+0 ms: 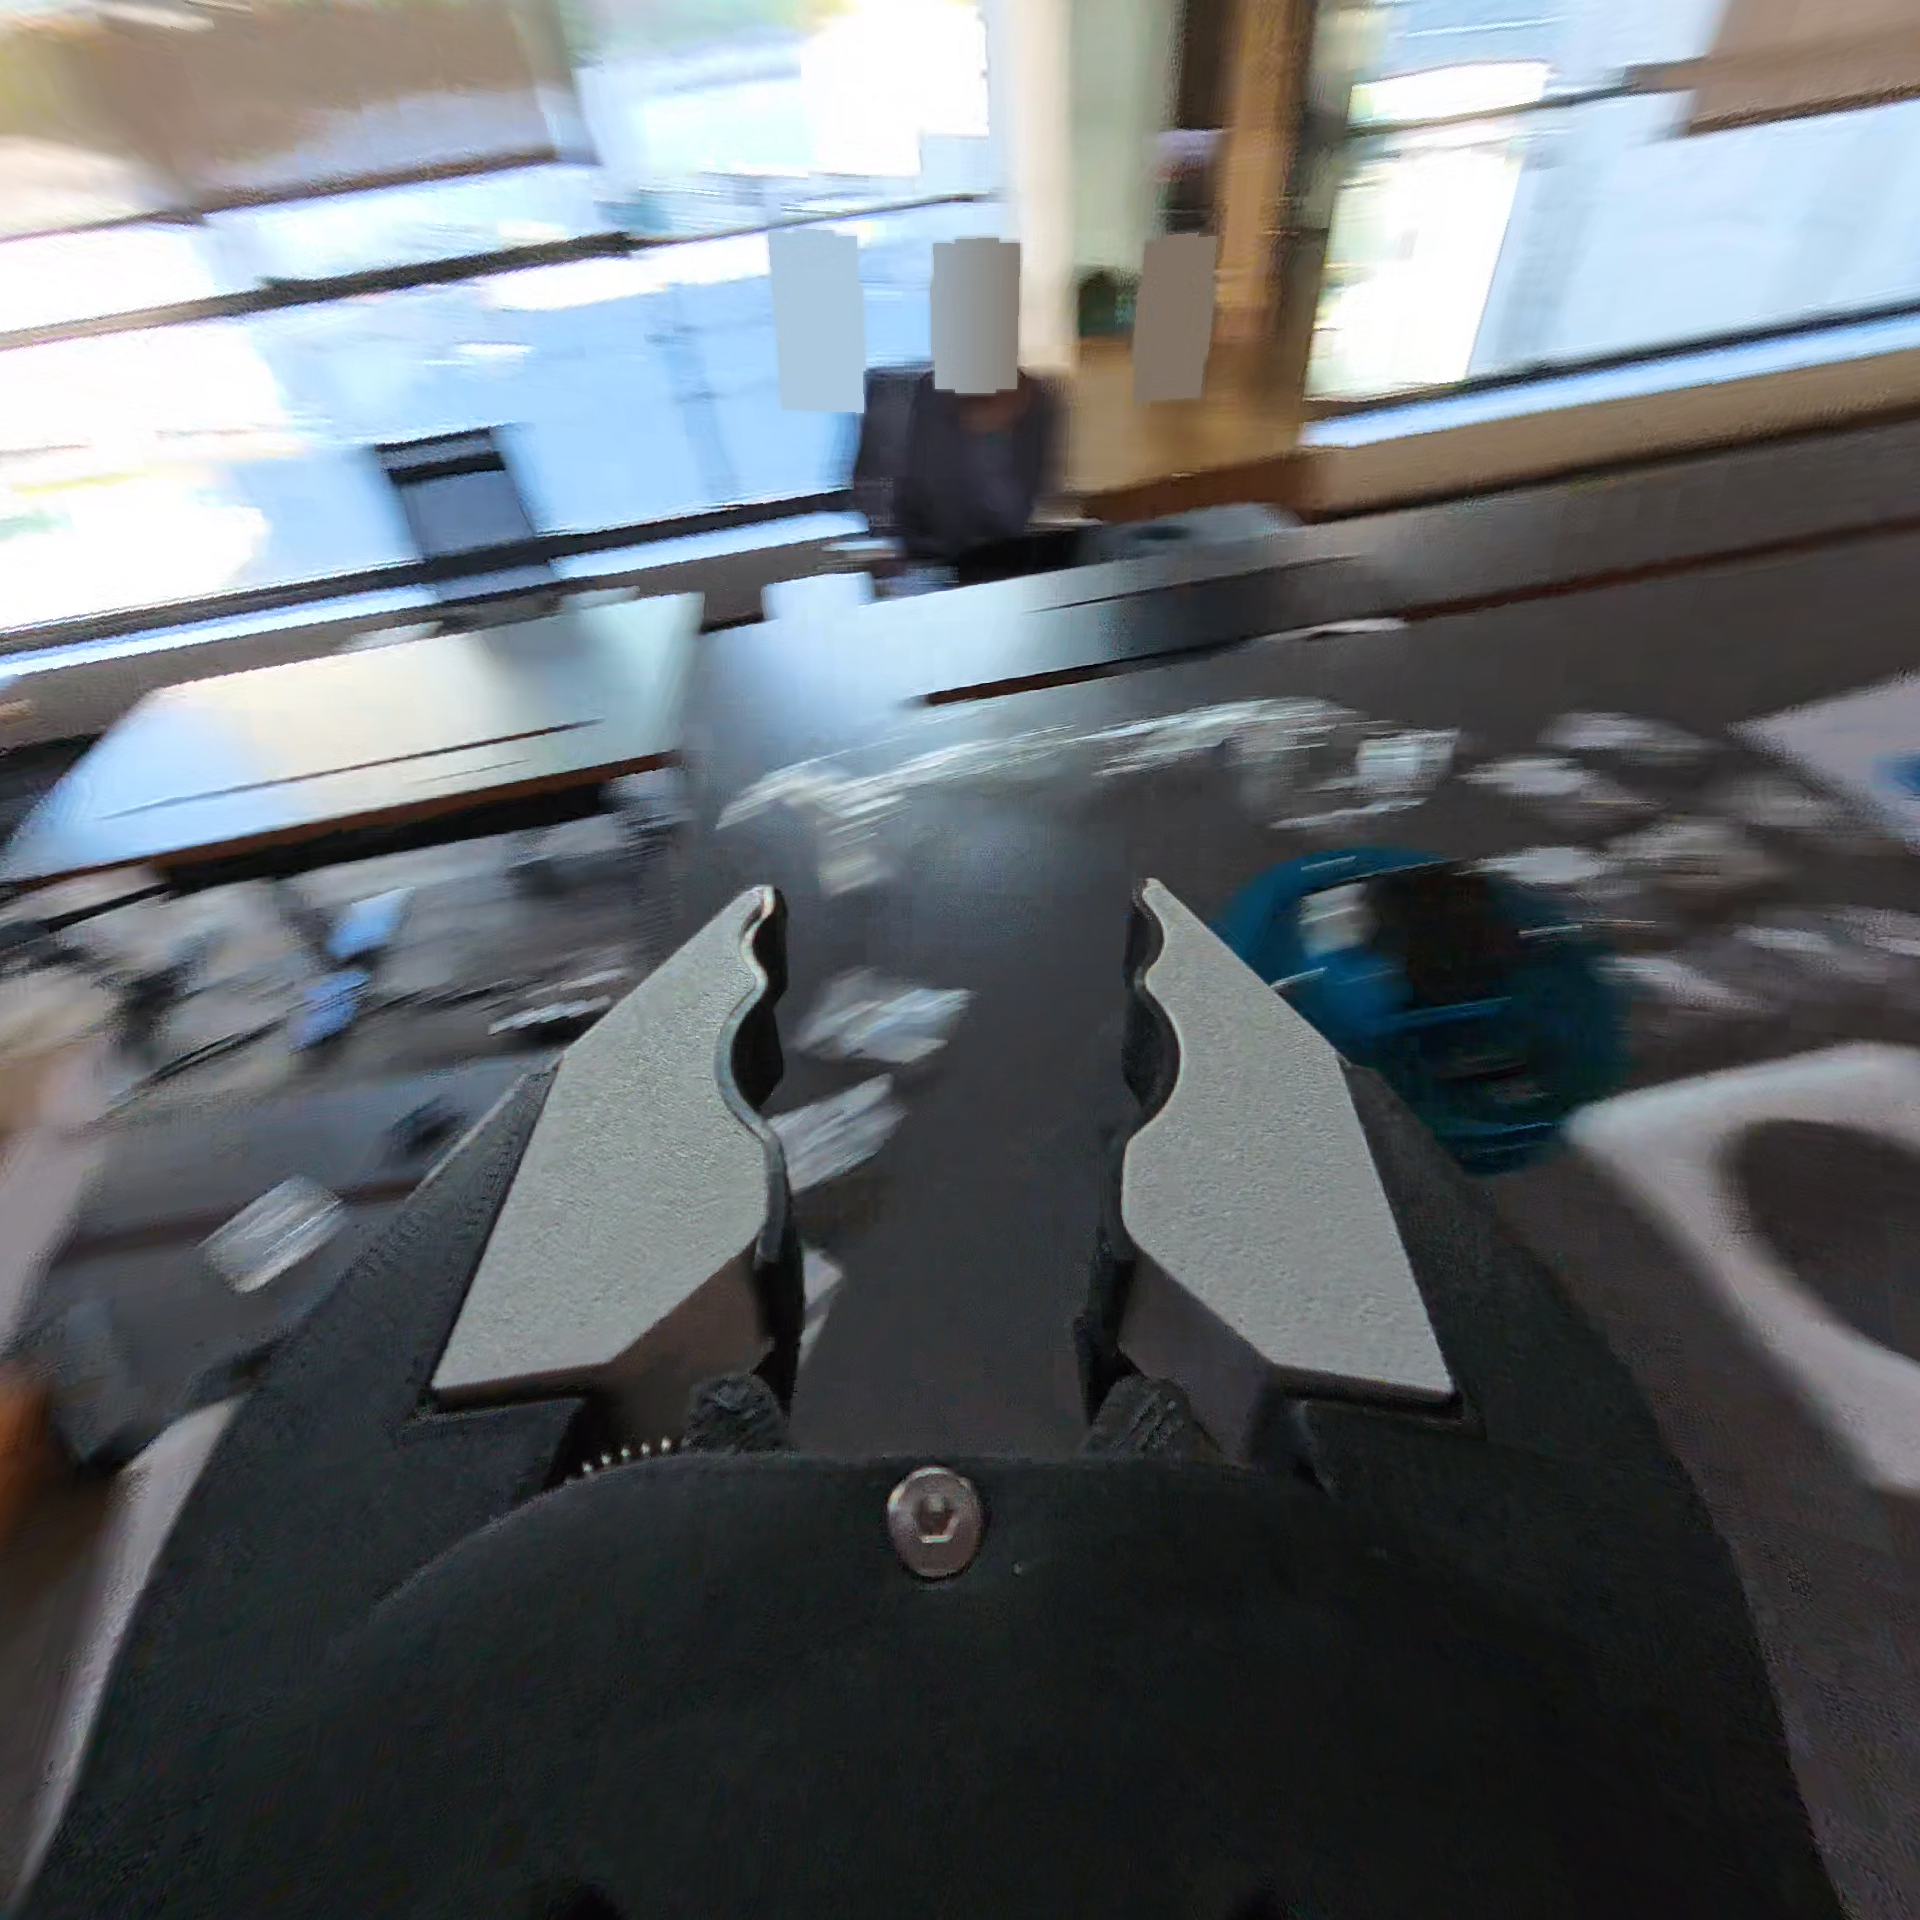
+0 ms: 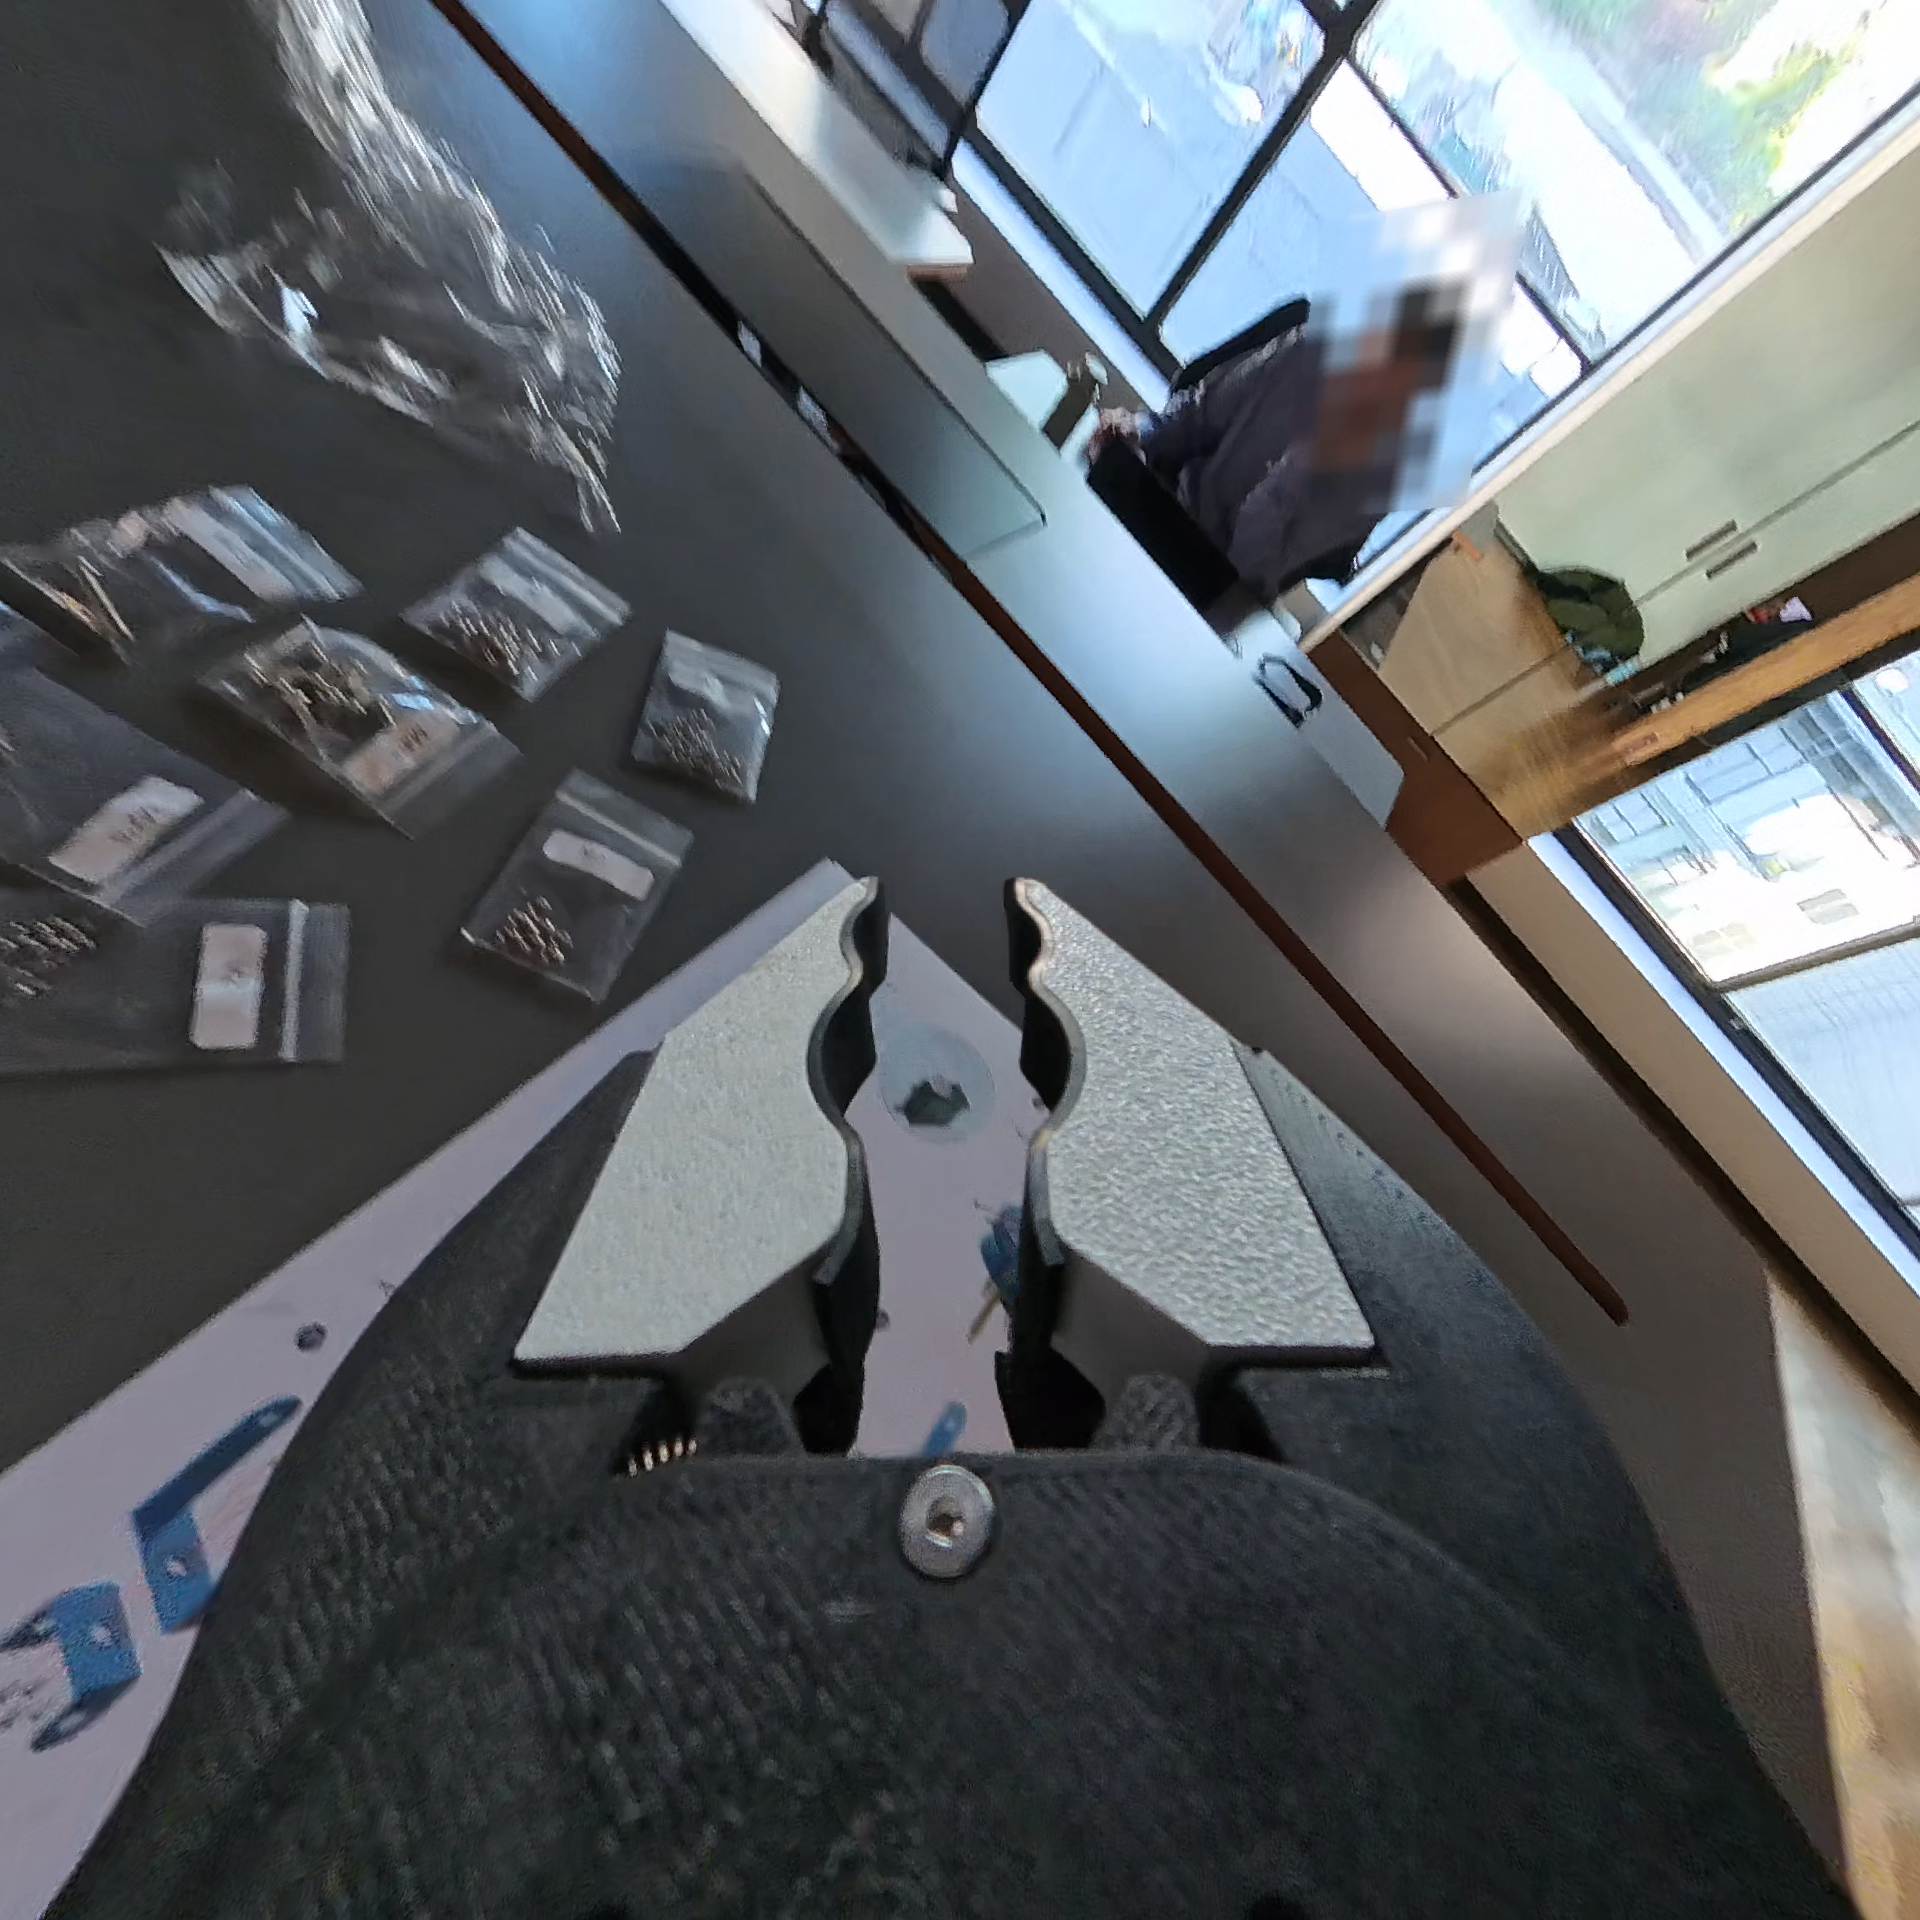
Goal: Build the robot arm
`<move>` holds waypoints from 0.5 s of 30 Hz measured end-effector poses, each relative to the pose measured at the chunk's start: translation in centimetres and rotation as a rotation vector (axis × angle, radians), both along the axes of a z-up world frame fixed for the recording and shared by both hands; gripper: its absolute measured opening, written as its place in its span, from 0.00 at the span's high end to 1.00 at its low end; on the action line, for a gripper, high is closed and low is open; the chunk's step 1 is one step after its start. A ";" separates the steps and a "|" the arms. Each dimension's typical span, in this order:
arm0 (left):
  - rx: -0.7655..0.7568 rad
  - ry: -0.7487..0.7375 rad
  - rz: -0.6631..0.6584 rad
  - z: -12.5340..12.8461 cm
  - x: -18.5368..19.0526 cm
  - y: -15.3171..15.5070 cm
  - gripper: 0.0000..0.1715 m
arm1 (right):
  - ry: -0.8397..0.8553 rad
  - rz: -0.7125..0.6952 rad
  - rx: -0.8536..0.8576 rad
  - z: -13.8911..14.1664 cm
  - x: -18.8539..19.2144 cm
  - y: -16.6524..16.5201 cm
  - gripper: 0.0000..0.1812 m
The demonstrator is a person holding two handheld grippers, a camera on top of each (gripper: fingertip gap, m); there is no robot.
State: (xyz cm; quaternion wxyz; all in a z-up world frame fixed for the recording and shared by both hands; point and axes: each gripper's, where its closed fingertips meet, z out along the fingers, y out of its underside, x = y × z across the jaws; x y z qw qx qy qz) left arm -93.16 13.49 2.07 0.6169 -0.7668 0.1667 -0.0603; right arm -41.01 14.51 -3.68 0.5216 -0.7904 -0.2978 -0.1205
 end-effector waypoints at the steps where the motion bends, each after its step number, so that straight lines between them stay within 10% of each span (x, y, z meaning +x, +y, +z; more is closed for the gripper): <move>1: 0.035 0.004 0.153 -0.9 -4.6 -1.3 0.63 | 0.021 0.025 0.027 0.4 -0.6 0.0 0.88; 4: 0.112 -0.120 0.239 -2.7 -10.7 -5.5 0.73 | 0.044 0.078 0.117 1.6 -2.0 0.0 0.88; 15: -0.059 -0.203 0.067 -6.0 -15.3 -9.4 0.69 | 0.245 0.342 0.157 4.5 -15.0 -2.4 0.88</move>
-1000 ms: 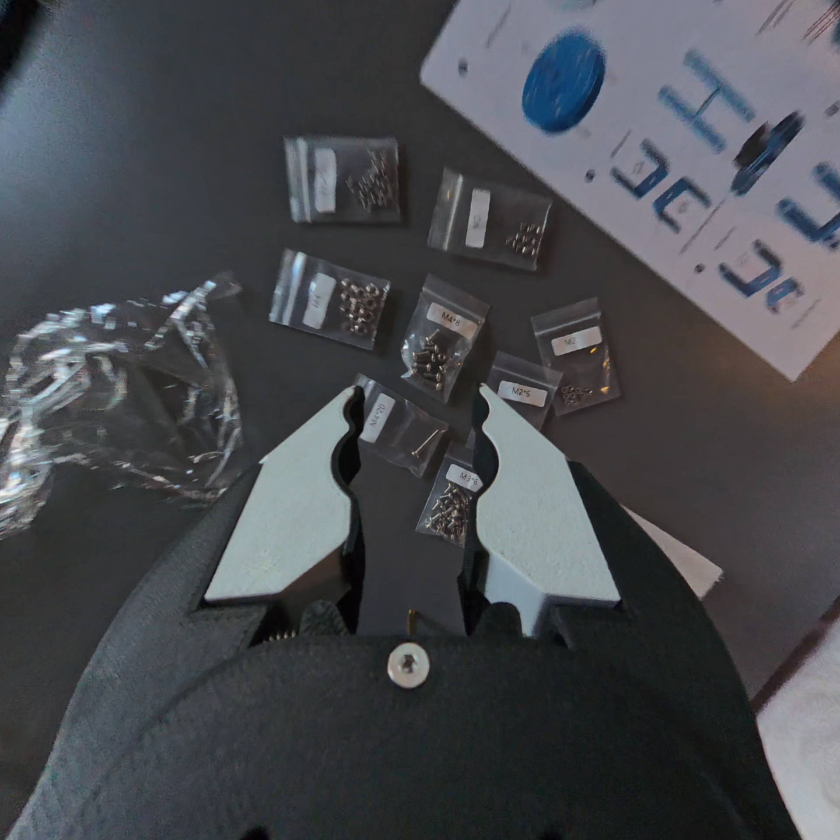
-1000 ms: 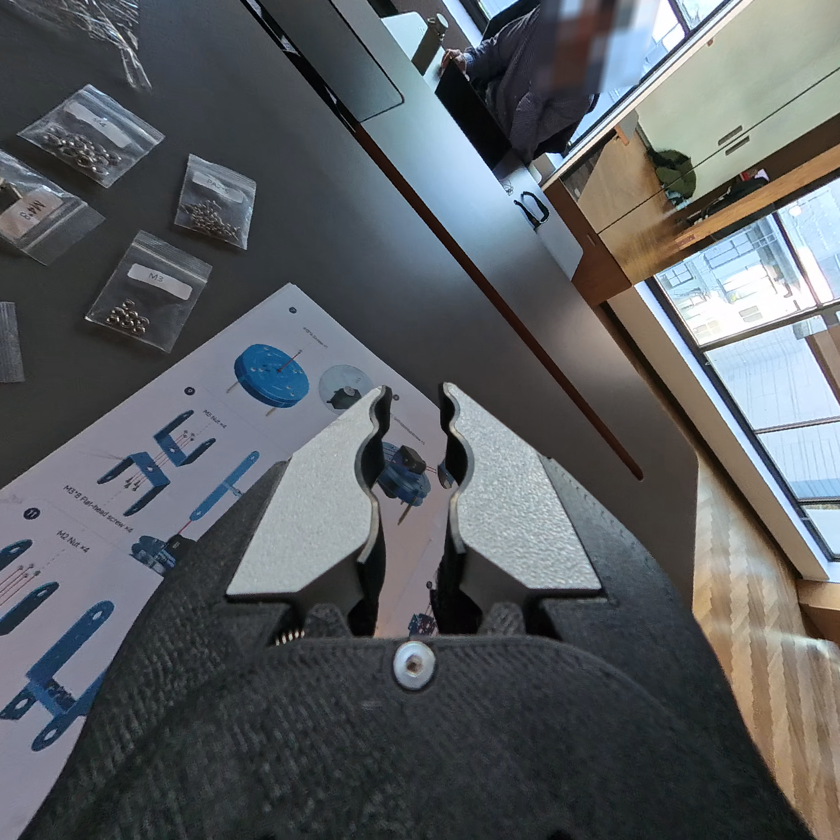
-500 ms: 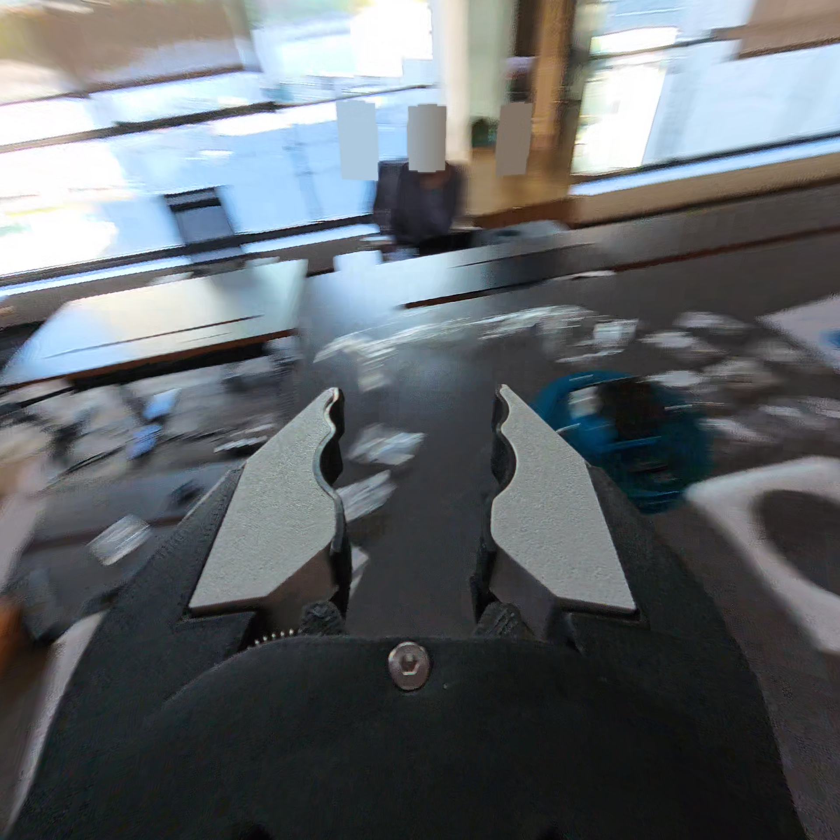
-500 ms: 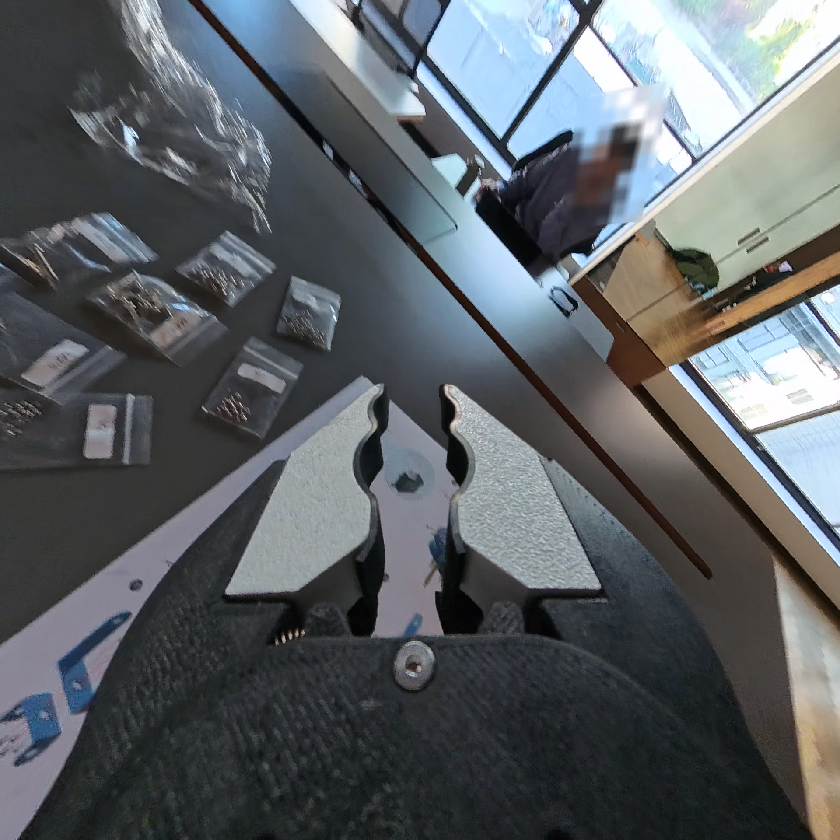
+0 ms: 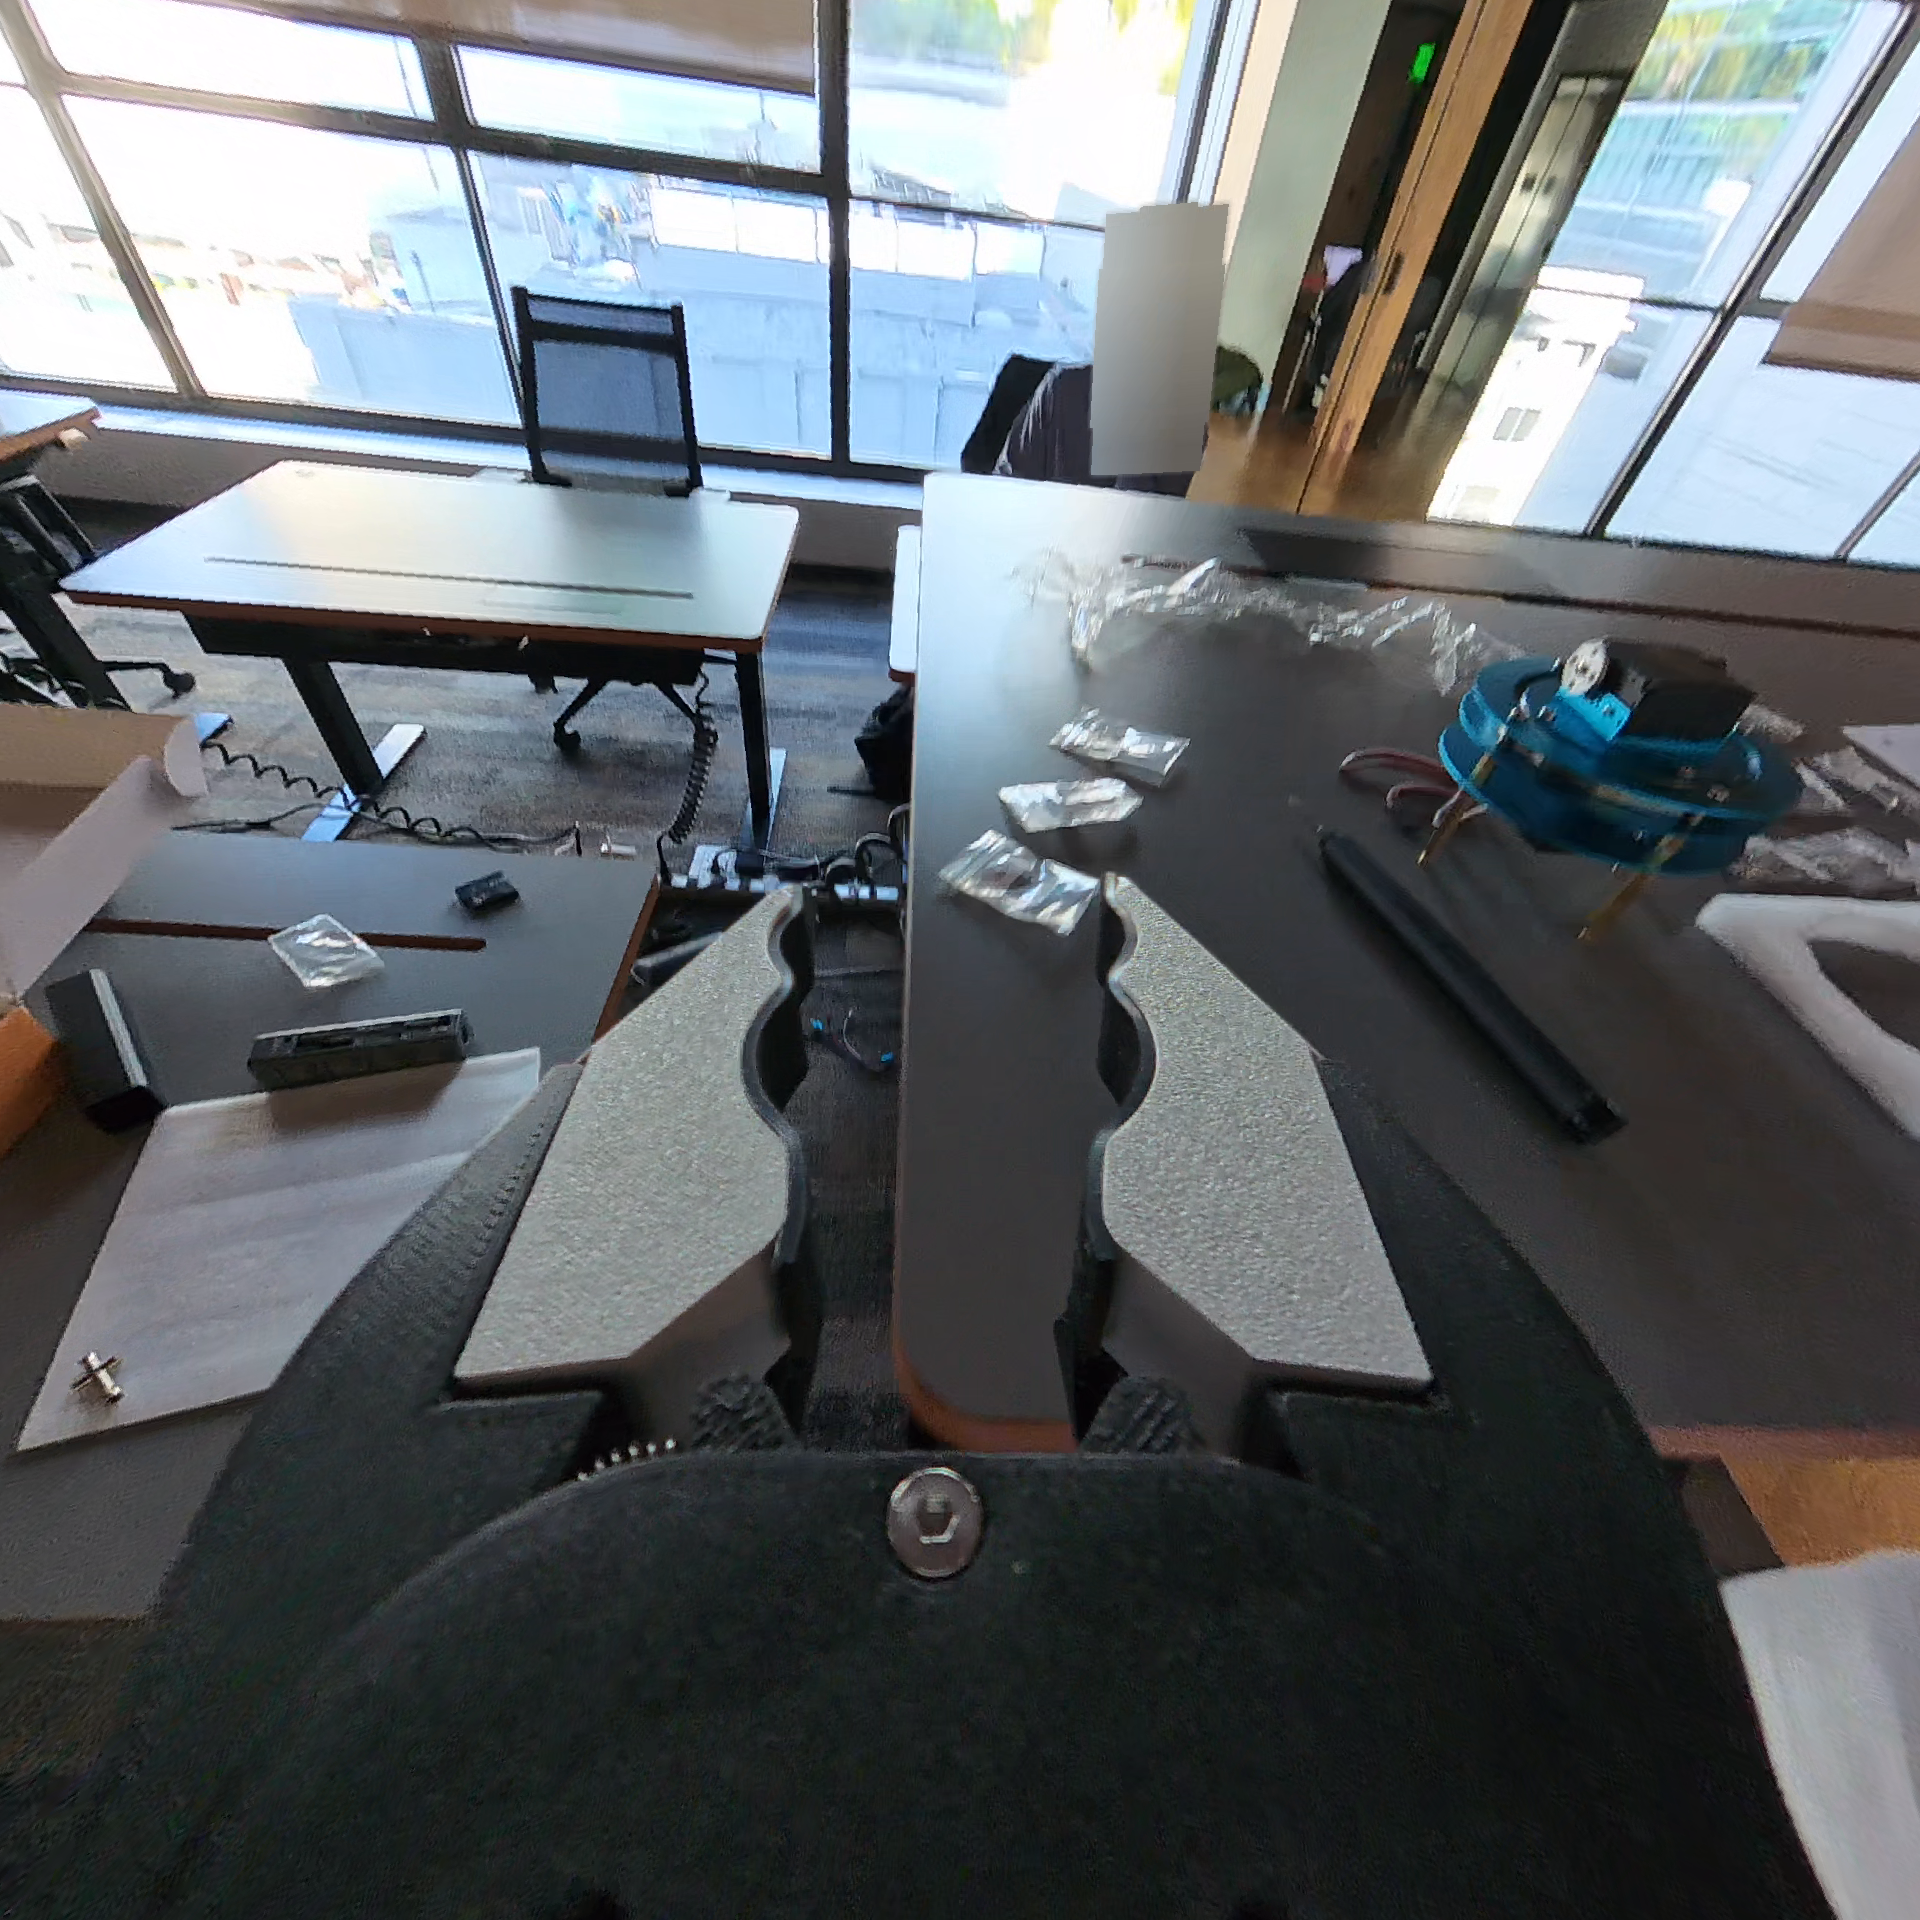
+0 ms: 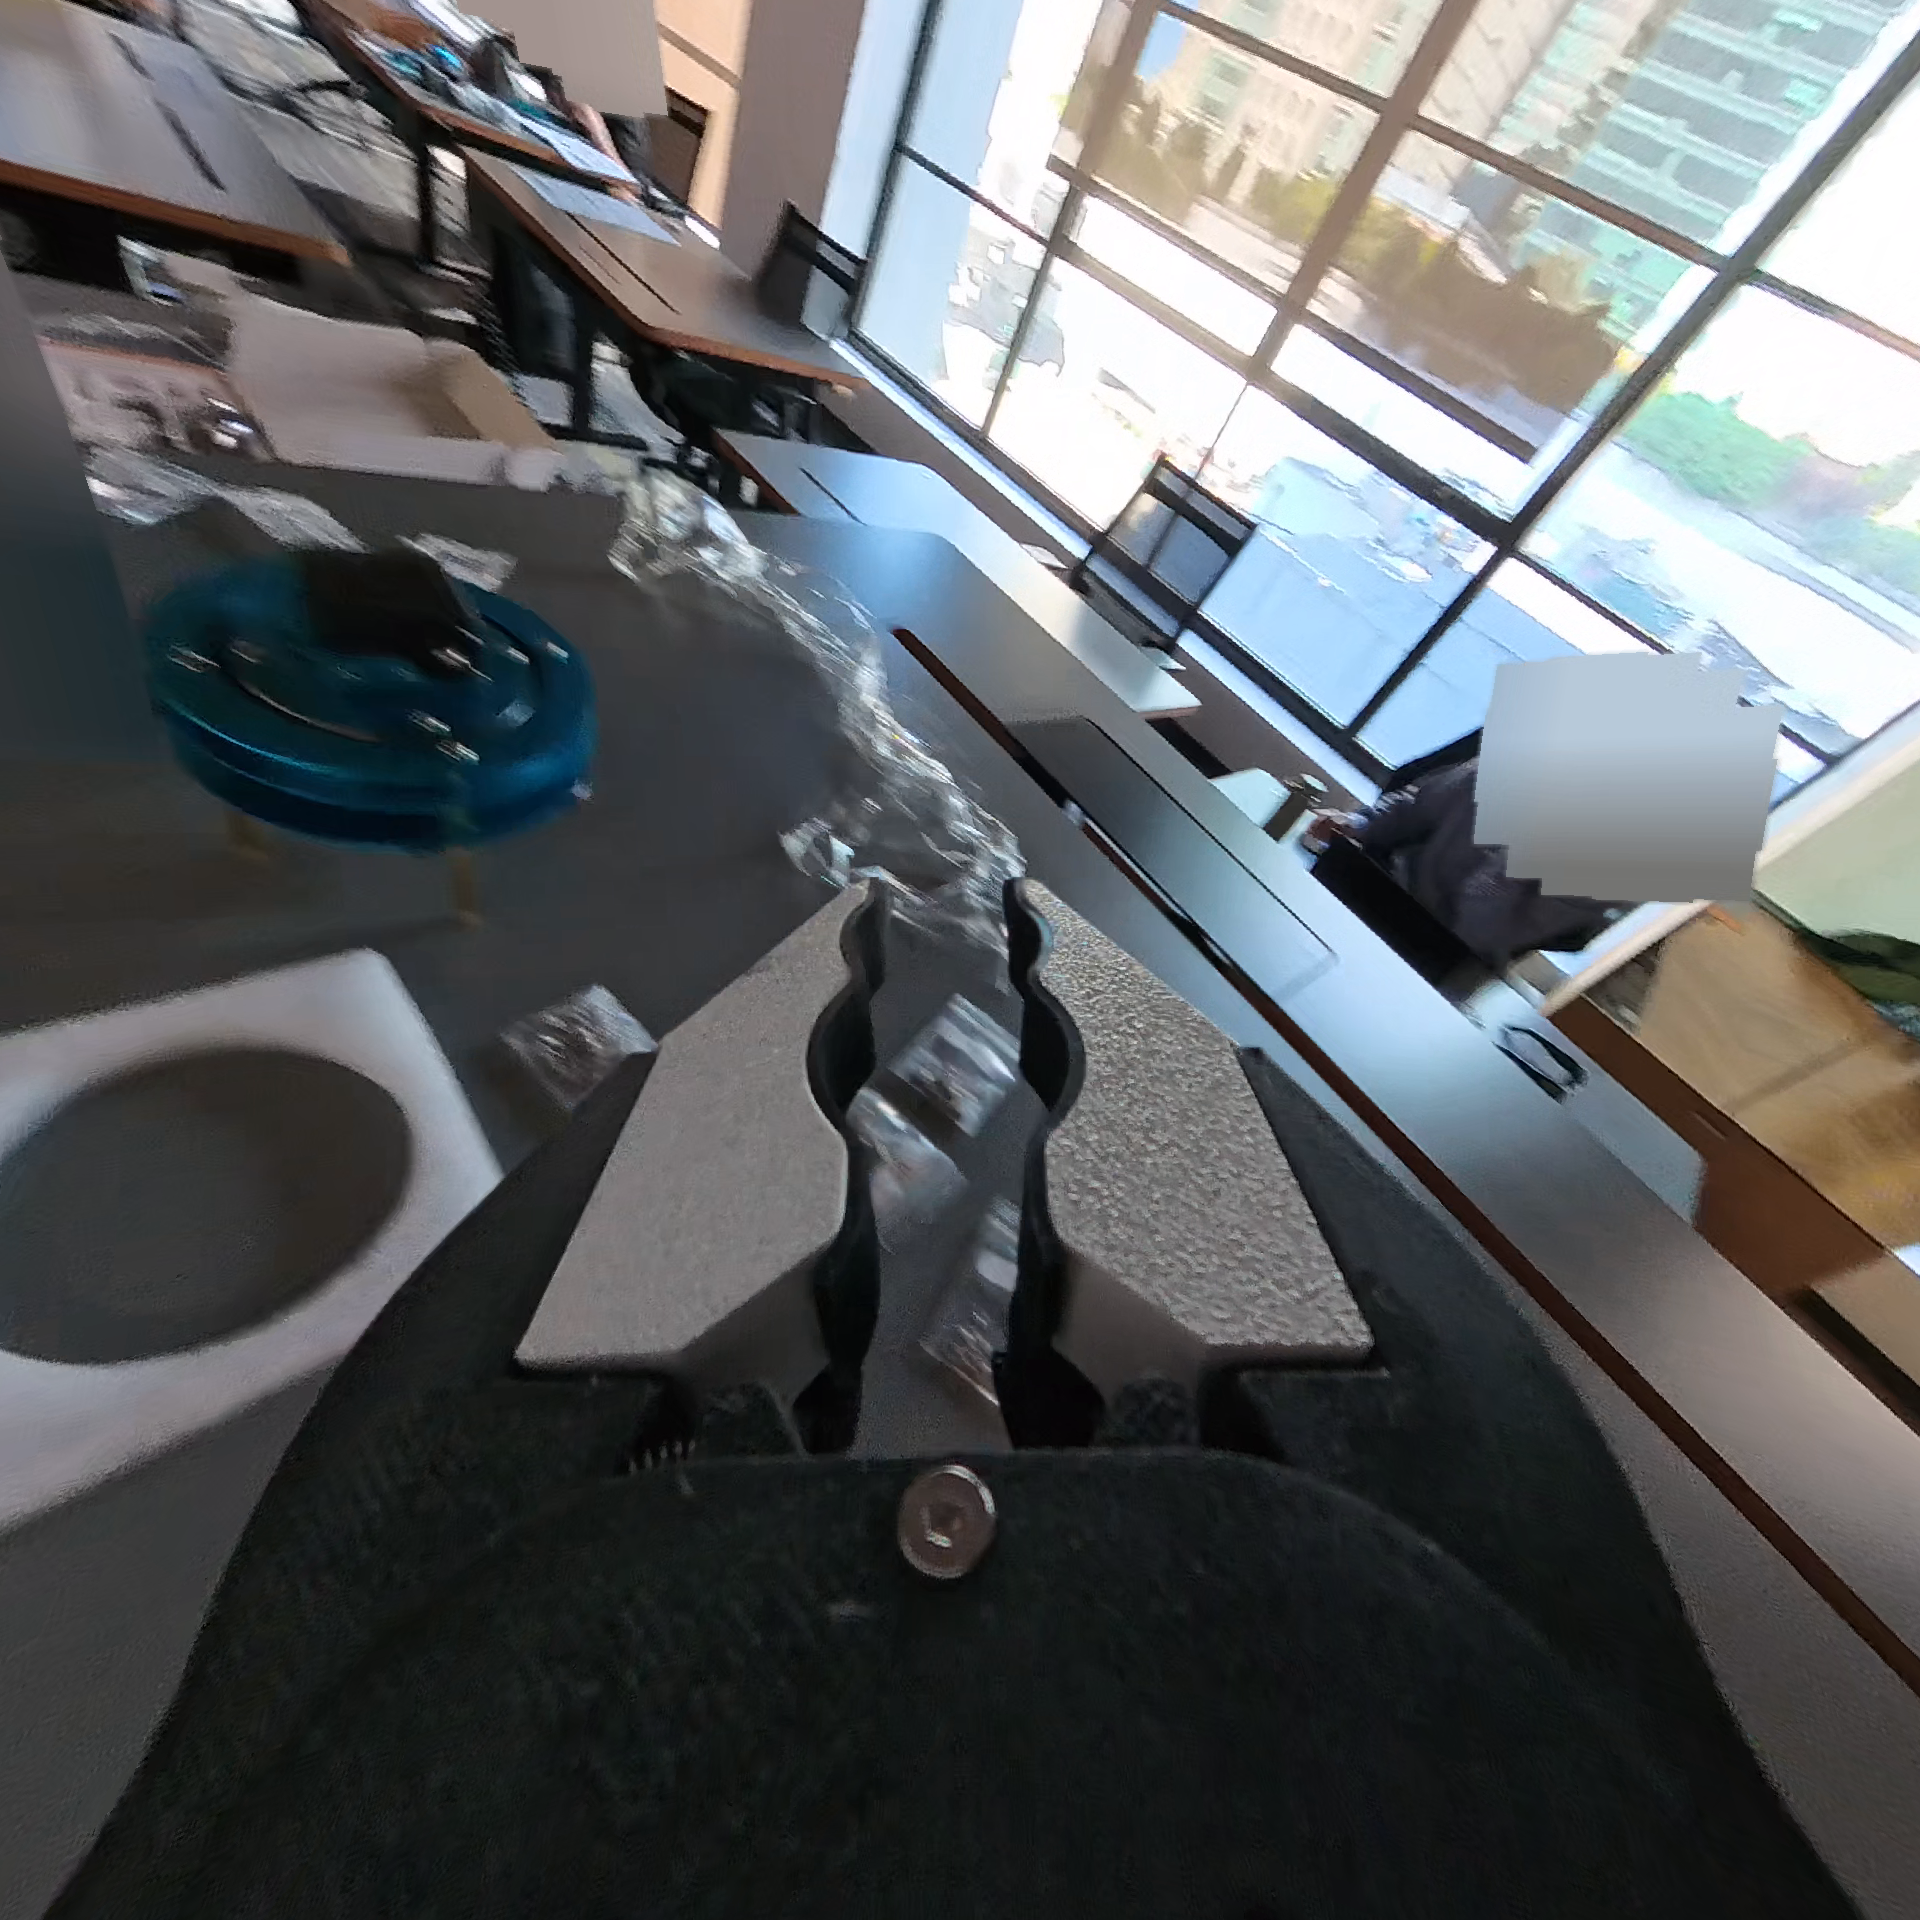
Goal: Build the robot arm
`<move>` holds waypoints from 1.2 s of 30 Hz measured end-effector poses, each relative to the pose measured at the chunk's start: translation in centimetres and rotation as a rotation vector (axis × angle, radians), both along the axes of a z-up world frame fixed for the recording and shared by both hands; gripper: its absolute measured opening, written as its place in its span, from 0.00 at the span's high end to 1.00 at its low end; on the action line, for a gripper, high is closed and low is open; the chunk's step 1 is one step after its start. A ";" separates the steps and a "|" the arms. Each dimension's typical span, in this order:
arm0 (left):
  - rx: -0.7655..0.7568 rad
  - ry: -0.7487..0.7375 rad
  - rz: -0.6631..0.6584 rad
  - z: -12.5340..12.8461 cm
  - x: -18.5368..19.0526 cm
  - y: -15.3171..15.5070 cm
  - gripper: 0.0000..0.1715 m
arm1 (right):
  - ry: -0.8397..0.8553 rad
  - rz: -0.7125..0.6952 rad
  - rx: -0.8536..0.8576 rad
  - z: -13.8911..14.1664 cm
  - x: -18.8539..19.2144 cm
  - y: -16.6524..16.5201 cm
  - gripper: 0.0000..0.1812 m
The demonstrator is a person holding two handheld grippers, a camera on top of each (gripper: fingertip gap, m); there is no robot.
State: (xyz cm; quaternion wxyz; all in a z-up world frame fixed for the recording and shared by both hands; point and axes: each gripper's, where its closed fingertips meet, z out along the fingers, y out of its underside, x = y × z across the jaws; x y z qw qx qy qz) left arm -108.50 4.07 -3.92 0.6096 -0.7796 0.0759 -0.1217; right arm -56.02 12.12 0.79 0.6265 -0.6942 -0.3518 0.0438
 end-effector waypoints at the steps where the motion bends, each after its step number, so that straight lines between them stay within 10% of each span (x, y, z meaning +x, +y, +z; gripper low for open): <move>1: -0.020 0.007 -0.009 -0.4 -0.8 -0.1 0.69 | 0.002 0.027 -0.007 0.2 -1.8 -0.4 0.89; 10: -0.011 -0.027 -0.137 -0.7 -10.4 3.1 0.70 | -0.005 0.168 -0.047 1.4 -21.0 -4.2 0.89; 17: -0.012 0.012 -0.277 -1.1 -21.2 7.6 0.71 | -0.197 0.048 -0.316 -5.6 -35.4 1.0 0.88; 25: 0.003 -0.026 -0.374 -2.4 -27.3 10.5 0.71 | -0.574 -0.217 -0.441 -14.2 -37.0 11.5 0.93; 36: -0.055 -0.100 -0.381 -6.2 -31.0 10.8 0.72 | -0.478 -0.275 -0.743 -16.9 -37.2 12.5 0.98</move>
